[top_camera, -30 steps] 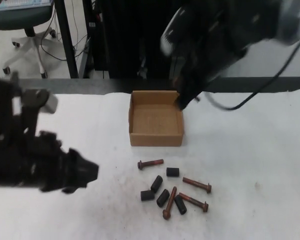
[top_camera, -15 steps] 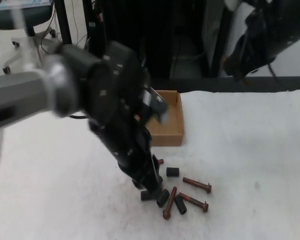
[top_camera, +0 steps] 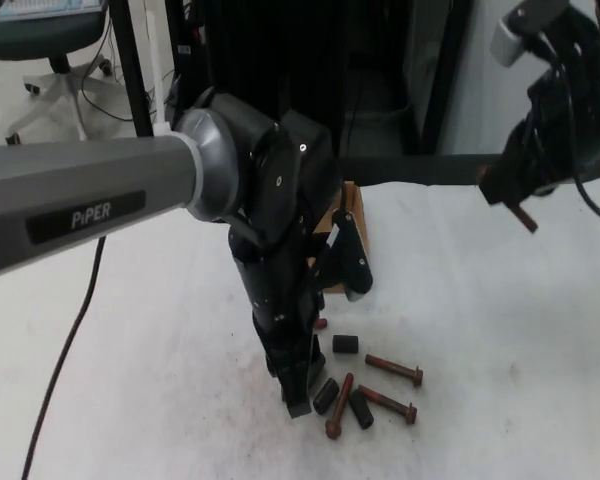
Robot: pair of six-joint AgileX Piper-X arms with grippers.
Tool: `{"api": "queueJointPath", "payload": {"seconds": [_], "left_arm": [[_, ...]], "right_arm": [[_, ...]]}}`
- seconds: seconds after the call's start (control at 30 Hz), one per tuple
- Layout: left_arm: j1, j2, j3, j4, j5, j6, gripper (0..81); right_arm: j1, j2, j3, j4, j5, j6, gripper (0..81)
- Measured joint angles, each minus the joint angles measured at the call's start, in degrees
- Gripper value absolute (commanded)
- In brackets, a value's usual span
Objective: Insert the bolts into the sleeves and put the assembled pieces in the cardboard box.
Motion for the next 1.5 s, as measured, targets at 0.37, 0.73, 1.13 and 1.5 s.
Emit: {"api": "queueJointPath", "payload": {"seconds": [0.37, 0.73, 1.13, 1.5], "left_arm": [[0.16, 7.28, -0.35, -2.24, -5.39, 4.68, 38.9], [0.29, 10.06, -0.35, -3.07, -8.13, 5.04, 38.9], [0.29, 10.06, -0.35, -3.49, -8.13, 5.04, 38.9], [-2.57, 10.06, -0.82, -4.83, -8.56, 5.04, 38.9]], "right_arm": [[0.00, -2.50, 3.30, -0.43, 0.00, -0.65, 0.8], [0.00, -2.89, 3.30, -0.43, 0.00, -1.28, 0.8], [0.00, -2.89, 3.30, -0.43, 0.00, -1.48, 0.8], [0.00, -2.89, 3.30, -0.43, 0.00, -1.63, 0.8]]}}
